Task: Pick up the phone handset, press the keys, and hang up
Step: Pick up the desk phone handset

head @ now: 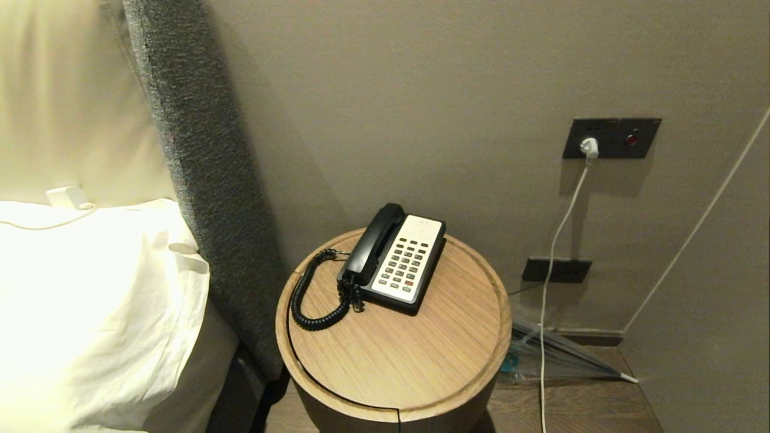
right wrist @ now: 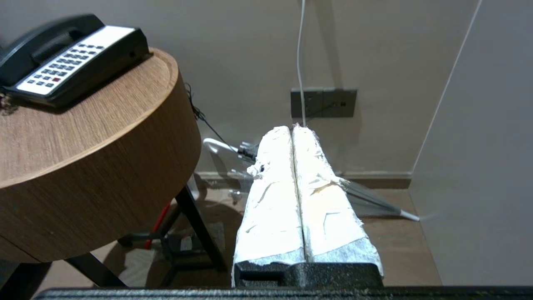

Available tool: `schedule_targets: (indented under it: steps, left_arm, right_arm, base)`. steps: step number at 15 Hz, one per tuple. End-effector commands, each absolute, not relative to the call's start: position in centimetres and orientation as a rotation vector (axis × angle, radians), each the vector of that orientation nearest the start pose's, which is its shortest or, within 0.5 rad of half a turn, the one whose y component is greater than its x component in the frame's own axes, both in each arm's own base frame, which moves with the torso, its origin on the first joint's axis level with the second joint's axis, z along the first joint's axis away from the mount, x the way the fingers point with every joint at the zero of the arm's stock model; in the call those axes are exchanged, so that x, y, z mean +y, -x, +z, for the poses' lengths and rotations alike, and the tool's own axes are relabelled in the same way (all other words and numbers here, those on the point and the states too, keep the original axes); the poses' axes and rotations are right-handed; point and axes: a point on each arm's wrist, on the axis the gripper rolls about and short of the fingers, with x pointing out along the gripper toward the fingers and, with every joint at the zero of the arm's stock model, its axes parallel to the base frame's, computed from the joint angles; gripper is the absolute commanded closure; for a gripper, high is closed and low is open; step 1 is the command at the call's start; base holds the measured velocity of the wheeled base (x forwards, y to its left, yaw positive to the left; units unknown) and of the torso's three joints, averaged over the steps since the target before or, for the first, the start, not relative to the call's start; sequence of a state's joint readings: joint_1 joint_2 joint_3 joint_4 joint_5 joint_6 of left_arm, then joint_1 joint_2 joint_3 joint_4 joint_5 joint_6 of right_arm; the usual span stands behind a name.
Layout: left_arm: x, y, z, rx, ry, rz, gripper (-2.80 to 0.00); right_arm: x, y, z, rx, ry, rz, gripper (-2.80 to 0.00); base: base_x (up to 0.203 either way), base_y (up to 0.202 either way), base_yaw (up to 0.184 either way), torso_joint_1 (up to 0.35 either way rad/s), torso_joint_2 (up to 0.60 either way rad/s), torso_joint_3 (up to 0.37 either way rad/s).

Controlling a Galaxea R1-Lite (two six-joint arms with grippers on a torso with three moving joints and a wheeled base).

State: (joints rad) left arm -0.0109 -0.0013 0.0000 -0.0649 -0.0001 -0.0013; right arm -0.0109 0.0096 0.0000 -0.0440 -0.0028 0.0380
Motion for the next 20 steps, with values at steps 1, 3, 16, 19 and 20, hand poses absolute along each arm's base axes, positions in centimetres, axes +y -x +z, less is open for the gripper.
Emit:
schedule_targets:
  steps: [1, 3, 16, 19, 20]
  left_arm:
    - [0.03, 2.12, 7.46, -0.031, 0.0, -0.009, 0.0]
    - [0.02, 2.12, 7.49, -0.034, 0.002, -0.011, 0.0]
    - [0.02, 2.1, 7.47, -0.037, 0.005, -0.011, 0.0]
    - [0.02, 2.1, 7.47, -0.037, 0.006, -0.011, 0.0]
    - [0.02, 2.1, 7.47, -0.038, 0.006, -0.011, 0.0]
  right_arm:
    - [0.02, 2.09, 7.55, -0.019, -0.038, -0.013, 0.0]
    - [0.02, 2.09, 7.55, -0.019, -0.038, -0.013, 0.0]
    - [0.02, 2.09, 7.55, -0.019, -0.038, -0.013, 0.0]
    - [0.02, 2.09, 7.55, -0.019, -0.038, -0.013, 0.0]
    - [0.02, 2.09, 7.55, -0.019, -0.038, -0.013, 0.0]
  base:
    - [0.0, 0.0, 0.0, 0.001, -0.01, -0.129]
    - [0.0, 0.0, 0.0, 0.002, 0.0, -0.169]
    - [0.0, 0.0, 0.0, 0.002, 0.0, -0.196]
    - [0.0, 0.0, 0.0, 0.003, 0.0, -0.196]
    - [0.0, 0.0, 0.0, -0.002, 0.0, -0.205]
